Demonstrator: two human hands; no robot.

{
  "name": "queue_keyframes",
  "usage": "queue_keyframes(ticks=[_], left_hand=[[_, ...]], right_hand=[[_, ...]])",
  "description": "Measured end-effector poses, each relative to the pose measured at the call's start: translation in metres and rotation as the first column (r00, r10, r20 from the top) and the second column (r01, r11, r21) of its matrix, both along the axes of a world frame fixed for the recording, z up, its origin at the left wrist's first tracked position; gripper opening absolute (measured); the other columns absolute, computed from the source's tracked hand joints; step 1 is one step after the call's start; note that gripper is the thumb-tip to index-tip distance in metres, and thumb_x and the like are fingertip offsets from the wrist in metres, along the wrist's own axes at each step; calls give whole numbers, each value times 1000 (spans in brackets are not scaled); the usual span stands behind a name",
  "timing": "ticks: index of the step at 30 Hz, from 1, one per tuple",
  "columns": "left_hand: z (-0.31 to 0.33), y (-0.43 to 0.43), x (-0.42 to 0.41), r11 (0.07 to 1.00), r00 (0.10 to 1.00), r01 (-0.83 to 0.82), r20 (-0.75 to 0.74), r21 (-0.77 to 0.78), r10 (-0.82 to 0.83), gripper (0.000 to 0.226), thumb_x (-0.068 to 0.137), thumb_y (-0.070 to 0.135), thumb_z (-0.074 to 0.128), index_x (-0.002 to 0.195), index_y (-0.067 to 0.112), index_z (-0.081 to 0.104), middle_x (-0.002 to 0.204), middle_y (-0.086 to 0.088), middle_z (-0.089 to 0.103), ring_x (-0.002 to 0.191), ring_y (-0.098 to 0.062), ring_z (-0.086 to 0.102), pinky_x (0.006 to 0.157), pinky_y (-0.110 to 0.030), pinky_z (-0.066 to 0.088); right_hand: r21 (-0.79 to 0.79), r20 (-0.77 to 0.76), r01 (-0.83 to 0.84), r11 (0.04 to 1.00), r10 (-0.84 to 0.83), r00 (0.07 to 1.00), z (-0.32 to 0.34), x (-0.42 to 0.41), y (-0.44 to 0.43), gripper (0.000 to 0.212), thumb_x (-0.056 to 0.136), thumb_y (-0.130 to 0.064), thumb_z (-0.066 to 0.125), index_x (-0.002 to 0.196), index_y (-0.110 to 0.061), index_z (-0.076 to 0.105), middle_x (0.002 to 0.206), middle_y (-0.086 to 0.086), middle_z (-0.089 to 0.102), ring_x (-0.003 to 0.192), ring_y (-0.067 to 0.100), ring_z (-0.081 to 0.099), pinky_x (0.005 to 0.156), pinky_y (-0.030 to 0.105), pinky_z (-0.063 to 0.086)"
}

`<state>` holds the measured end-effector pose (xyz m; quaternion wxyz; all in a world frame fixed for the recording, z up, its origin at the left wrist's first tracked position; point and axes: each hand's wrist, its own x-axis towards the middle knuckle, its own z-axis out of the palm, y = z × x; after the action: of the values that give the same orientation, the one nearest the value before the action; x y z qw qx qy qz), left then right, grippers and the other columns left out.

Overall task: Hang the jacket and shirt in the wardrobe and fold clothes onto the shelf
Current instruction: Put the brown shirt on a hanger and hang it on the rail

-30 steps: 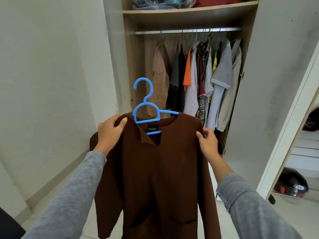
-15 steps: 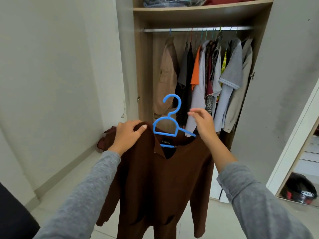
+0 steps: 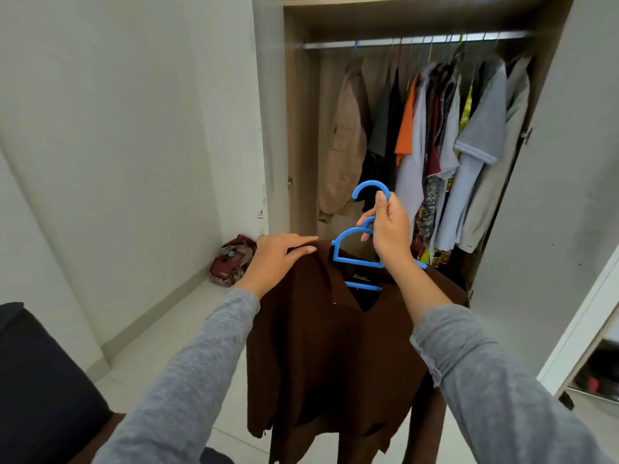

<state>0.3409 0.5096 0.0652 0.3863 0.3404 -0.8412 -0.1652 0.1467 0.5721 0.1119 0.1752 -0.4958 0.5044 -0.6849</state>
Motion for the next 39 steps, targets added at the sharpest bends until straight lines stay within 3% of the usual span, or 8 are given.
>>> queue_keyframes(ticks=[3,10,15,21,26,30,34,39], left_hand=[[-2,-4,7,1000,1000,-21,4,-2,21,29,88,33,61,116,26,67,104,10,70,87,12,53,87,0,34],[-13,-19,27,983,997,-35,-68,179,48,23,89,38,60,107,29,71,93,18,69,94,-6,61,92,-34,49],[-11,-14,27,947,996,20,-88,320,8,22,88,38,61,107,28,68,99,9,68,91,-5,62,64,-17,49],[-50,-32,49,874,977,-27,-172,486,126,7,85,30,68,91,30,71,96,5,71,97,-13,65,98,-43,48],[-48,-34,39,887,926,-191,-222,420,305,17,89,16,62,99,27,71,94,8,68,98,-17,64,93,-49,50],[-25,-20,8,950,996,-11,-84,313,40,28,89,34,61,117,32,63,114,15,62,111,-4,55,102,-32,43],[-14,-9,-35,987,975,-64,221,148,30,26,94,47,48,97,22,55,83,8,57,76,-8,53,67,-22,40],[-14,-24,-63,995,989,-100,113,2,99,33,97,37,45,81,9,50,66,2,47,62,-13,46,54,-21,32]], right_hand=[[7,-35,64,998,-64,997,-1,-6,0,25,103,-31,32,87,-20,48,60,4,56,40,12,43,41,23,42],[7,-38,156,988,-155,987,1,-26,6,26,103,-29,30,88,-14,45,58,4,55,43,14,46,41,23,42],[11,4,164,986,-164,986,9,-31,11,25,103,-28,31,84,-21,45,57,2,52,49,20,47,42,24,42],[10,61,195,981,-195,979,11,-39,14,26,103,-29,32,80,-24,44,57,0,50,50,18,48,42,25,41],[-10,56,194,981,-193,980,1,-36,8,27,103,-28,33,88,-11,48,54,-1,47,49,15,47,40,21,40],[21,35,156,988,-157,987,-2,-38,-2,31,103,-29,32,75,-19,40,54,1,48,48,19,46,40,23,39],[37,23,75,997,-76,997,1,-43,-9,31,102,-29,33,74,-19,40,55,3,49,46,14,46,38,21,40],[65,-34,63,996,-61,998,9,-69,-14,30,102,-29,36,76,-16,43,65,10,57,45,6,55,41,17,46]])
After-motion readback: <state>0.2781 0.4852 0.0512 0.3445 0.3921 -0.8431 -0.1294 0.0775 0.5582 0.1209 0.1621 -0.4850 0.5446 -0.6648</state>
